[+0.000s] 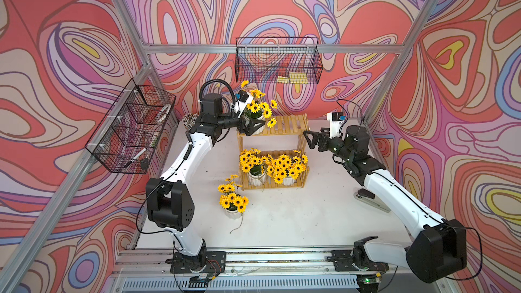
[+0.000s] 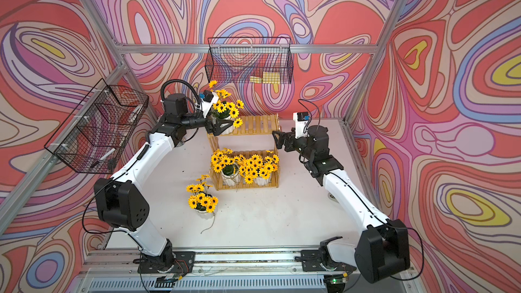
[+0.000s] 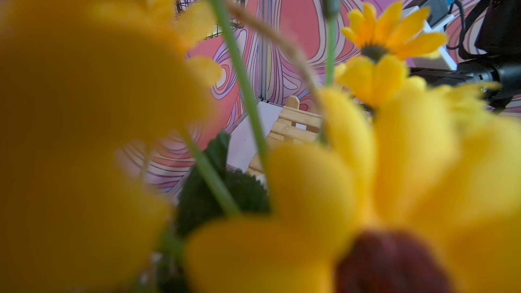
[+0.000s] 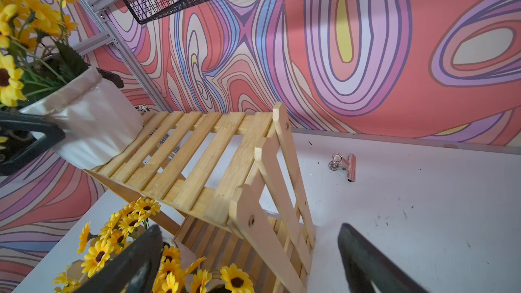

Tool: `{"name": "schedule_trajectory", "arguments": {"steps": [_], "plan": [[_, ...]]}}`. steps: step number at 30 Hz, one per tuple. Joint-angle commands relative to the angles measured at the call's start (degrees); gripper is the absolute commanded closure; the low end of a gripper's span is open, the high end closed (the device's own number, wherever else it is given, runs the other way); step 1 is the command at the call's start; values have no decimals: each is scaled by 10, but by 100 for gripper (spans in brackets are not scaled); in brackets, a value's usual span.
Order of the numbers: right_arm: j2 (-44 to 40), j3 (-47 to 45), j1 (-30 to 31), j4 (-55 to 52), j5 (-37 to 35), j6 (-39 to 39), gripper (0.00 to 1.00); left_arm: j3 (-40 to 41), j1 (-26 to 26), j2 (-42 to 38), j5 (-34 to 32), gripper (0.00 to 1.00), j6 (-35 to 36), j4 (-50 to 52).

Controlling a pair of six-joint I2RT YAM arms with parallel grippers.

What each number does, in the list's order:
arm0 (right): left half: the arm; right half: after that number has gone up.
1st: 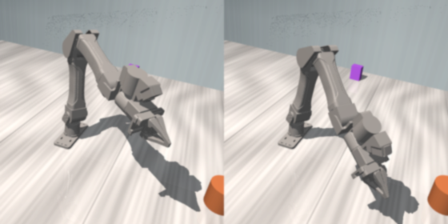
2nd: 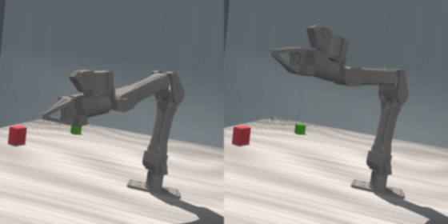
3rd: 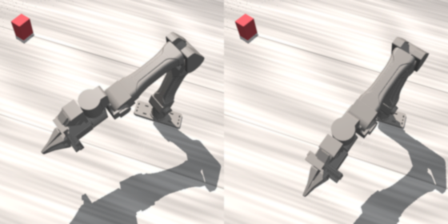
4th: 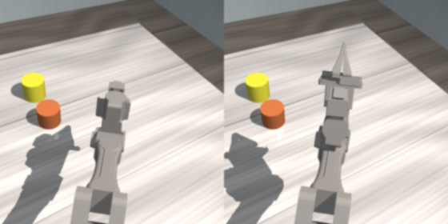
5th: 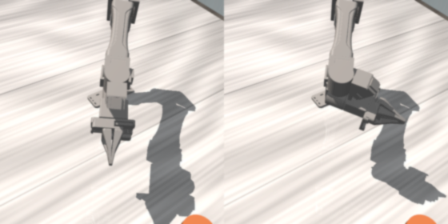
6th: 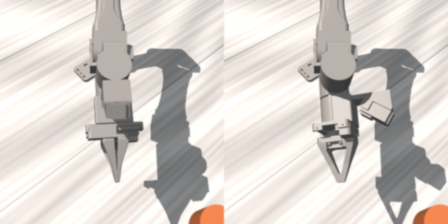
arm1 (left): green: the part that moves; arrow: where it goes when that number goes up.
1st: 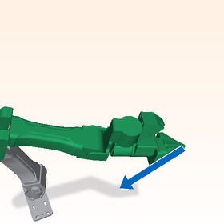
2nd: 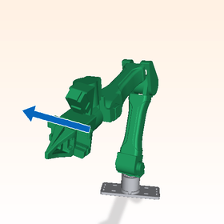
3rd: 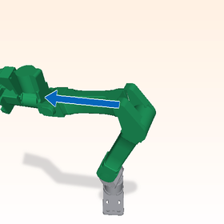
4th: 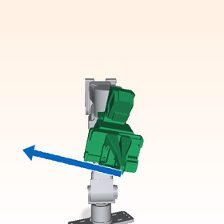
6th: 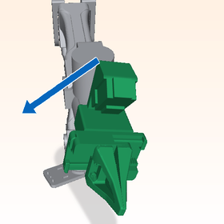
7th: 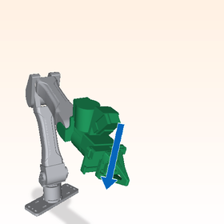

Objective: Take the sunflower pots off the shelves
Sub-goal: Pick up the sunflower pot from the shelf.

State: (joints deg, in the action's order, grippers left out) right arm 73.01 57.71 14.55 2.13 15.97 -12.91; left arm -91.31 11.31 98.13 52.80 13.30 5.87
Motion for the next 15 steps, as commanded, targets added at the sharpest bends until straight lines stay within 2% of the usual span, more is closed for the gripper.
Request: {"name": "schedule_trajectory", "arguments": {"steps": [1,12,14,15], "plan": [[6,-8,-4,8,5,8,2,-5,2,6,-12,8,9,-14],[4,-8,-3,5,5,12,2,50,2,-15,-30,33,10,-70],[4,-8,-4,5,5,12,2,55,2,-17,-30,43,13,-74],[3,-8,-3,6,5,14,2,58,2,-18,-29,56,14,-77]]}}
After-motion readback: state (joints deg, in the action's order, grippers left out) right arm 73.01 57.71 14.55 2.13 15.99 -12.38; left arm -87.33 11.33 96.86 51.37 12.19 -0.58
